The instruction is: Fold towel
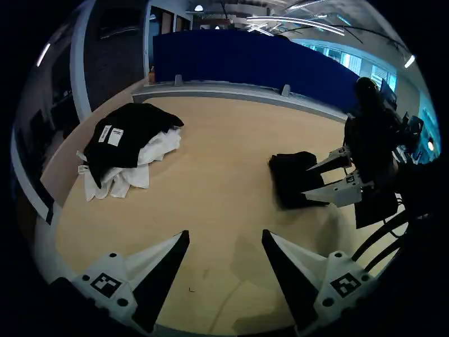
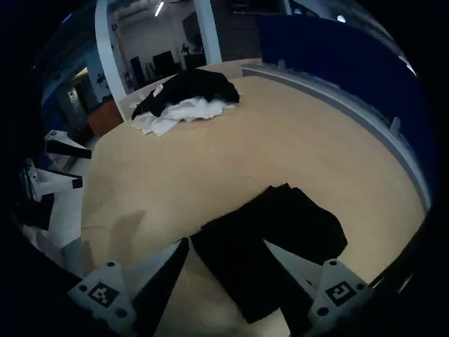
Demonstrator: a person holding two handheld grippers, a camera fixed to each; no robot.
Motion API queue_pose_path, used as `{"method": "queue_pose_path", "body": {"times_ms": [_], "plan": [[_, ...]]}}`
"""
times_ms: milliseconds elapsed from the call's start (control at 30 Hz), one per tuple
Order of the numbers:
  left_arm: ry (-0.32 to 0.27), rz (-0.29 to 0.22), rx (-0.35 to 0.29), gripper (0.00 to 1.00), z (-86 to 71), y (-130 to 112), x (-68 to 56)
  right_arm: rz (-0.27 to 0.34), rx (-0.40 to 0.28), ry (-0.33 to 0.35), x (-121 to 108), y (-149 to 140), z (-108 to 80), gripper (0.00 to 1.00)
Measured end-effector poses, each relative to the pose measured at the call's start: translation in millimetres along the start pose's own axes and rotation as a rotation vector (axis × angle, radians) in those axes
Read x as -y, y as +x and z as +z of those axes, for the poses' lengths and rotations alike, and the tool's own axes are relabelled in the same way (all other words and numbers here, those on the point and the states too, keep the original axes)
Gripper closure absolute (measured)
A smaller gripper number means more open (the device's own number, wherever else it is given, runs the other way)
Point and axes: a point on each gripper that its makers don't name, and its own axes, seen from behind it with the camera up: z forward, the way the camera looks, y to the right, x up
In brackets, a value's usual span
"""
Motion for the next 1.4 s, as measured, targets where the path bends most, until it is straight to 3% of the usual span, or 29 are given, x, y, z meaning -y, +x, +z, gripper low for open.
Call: {"method": "queue_pose_path", "body": {"times_ms": [400, 600, 900, 1400], "plan": [[-0.011, 0.007, 0.002, 0.04, 5.3, 2, -6.9, 0.032, -0.019, -0.047, -13, -6, -15.2, 0.01], [-0.019, 0.014, 0.002, 0.04, 8.3, 4, -11.2, 0.051, -0.005, -0.09, -24, -24, -29.5, 0.01], [-0.032, 0.026, 0.004, 0.04, 11.2, 5, -16.7, 0.135, 0.021, -0.162, -39, -64, -53.4, 0.01], [-0.047, 0.036, 0.004, 0.04, 12.3, 12, -25.4, 0.182, 0.035, -0.199, -42, -89, -55.2, 0.02]]}}
